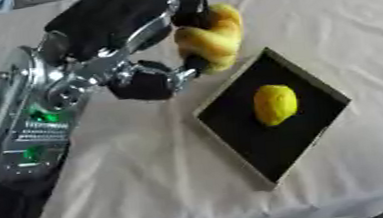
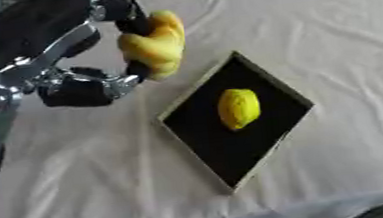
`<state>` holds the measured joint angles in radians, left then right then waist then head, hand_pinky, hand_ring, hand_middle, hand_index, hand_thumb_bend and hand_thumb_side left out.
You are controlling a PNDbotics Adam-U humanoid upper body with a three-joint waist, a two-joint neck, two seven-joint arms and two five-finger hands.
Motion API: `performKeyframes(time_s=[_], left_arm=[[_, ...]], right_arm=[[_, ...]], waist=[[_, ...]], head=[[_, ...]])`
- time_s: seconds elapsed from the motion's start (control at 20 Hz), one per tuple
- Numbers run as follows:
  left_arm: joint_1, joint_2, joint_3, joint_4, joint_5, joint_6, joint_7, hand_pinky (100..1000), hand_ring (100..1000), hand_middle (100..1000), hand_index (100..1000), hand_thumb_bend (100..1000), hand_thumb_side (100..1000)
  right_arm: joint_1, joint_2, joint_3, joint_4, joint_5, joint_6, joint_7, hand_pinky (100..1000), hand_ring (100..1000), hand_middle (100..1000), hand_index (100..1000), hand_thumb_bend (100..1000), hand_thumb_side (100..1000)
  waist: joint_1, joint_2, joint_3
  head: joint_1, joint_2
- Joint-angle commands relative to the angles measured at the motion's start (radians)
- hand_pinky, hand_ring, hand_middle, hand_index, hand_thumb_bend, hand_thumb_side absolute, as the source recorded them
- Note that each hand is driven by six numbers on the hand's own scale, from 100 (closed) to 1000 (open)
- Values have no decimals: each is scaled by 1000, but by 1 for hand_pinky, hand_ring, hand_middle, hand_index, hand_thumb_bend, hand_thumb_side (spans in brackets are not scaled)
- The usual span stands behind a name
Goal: Pick up objects on the table and place them in the box.
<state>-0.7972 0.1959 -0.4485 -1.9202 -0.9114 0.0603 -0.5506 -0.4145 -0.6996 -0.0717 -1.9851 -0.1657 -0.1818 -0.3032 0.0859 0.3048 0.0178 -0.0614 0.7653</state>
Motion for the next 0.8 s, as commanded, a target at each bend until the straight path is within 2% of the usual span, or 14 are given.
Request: performKeyframes(time_s=[0.05, 0.5, 0.8], left_arm=[[-10, -53, -20, 57, -42, 3, 7, 694, 555, 472, 612, 100, 100], [8, -118, -75, 282, -96, -17, 56, 691, 559, 477, 621, 100, 100], [16, -125, -103, 356, -109, -48, 56, 713, 584, 496, 642, 100, 100]], right_arm=[[-15, -21, -4, -15, -5, -4, 3, 921, 814, 695, 840, 100, 576], [-18, -11, -3, -15, -9, -1, 5, 922, 813, 693, 839, 100, 577], [-12, -5, -5, -15, -9, 3, 4, 922, 812, 692, 838, 100, 579]], waist=[[-9, -14, -3], [-12, -12, -6], [-9, -14, -5]], head=[[3, 5], [-2, 5], [-9, 5]])
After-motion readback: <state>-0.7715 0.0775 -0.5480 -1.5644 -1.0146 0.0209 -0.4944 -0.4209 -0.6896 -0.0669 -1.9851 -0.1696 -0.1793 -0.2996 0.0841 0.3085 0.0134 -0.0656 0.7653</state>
